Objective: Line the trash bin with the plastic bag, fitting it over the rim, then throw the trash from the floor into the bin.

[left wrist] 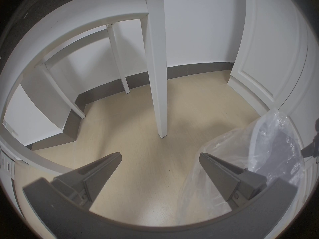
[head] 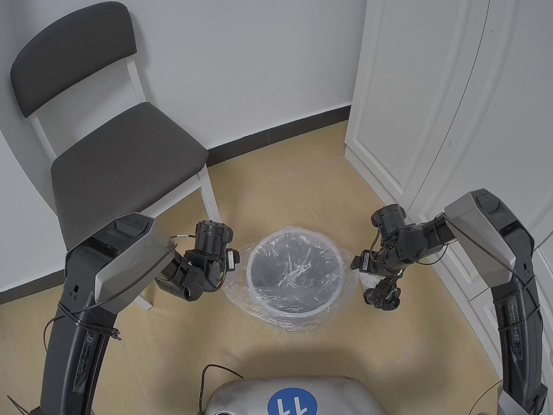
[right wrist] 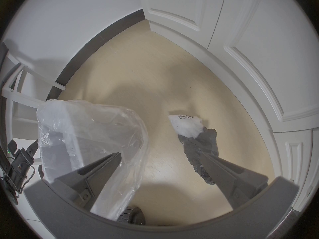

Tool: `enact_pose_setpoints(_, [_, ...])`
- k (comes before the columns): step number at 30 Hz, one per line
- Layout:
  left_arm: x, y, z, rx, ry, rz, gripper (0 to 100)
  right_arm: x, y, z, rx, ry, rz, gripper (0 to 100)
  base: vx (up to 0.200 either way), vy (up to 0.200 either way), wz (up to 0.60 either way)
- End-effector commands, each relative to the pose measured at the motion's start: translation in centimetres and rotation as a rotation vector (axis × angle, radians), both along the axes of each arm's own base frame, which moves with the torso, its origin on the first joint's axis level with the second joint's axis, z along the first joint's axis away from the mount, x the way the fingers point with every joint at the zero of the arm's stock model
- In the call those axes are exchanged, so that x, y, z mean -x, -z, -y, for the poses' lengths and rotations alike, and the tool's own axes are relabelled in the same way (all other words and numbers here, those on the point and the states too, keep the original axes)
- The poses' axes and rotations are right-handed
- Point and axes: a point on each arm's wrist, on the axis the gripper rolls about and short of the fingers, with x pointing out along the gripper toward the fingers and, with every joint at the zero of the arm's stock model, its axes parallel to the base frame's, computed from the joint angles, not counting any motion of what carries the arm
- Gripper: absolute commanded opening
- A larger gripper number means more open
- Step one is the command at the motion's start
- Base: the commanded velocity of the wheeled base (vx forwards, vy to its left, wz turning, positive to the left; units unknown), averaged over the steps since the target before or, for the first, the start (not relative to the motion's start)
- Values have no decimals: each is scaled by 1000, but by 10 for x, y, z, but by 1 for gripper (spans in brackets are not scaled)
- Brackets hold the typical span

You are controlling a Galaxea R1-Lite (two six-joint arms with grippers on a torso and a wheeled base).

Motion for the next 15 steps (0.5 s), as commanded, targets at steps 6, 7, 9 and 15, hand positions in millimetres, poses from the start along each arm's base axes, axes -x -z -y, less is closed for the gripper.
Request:
enact_pose_setpoints(6, [4, 2, 1, -5, 7, -12, 100, -27, 35, -2, -10, 4, 13, 100, 0, 0, 0])
enact_pose_setpoints(7, [4, 3, 2, -5, 9, -14, 100, -29, 36, -2, -14, 4, 17, 100, 0, 0, 0])
enact_pose_setpoints(9, [6, 6, 4, -7, 15, -18, 100, -42, 47, -3, -25, -1, 34, 100, 0, 0, 0])
enact_pose_setpoints(15, [9, 7, 7, -6, 20, -19, 100, -44, 69, -4, -63, -79, -38, 100, 0, 0, 0])
